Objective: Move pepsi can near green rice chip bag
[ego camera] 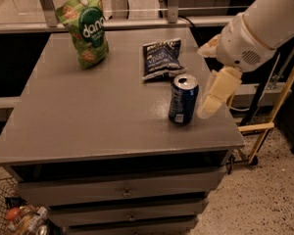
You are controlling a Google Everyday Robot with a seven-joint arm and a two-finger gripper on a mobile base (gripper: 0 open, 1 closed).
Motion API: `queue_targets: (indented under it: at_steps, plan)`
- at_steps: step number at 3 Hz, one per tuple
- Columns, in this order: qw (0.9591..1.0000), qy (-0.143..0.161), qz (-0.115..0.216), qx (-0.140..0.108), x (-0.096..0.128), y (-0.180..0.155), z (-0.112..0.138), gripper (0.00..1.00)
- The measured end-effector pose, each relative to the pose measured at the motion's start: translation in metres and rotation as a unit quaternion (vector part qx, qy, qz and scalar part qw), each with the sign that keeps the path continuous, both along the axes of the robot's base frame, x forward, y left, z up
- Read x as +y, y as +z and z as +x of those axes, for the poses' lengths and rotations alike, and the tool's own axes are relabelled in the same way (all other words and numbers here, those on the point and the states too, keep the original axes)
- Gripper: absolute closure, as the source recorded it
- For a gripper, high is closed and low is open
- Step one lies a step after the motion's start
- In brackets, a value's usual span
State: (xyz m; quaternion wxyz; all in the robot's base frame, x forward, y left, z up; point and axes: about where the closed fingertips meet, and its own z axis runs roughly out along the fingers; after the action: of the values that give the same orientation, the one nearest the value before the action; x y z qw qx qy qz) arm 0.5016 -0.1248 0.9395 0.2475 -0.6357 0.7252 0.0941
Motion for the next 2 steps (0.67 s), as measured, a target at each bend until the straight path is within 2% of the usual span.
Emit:
queue_targets:
  at_steps: [1,2]
  plan:
    - [0.9998,0.01,-0.013,0.011,0.013,-0.017,0.007,0.0]
    - [0.9994,0.019,-0.021,0.02,0.02,-0.028,0.011,0.15]
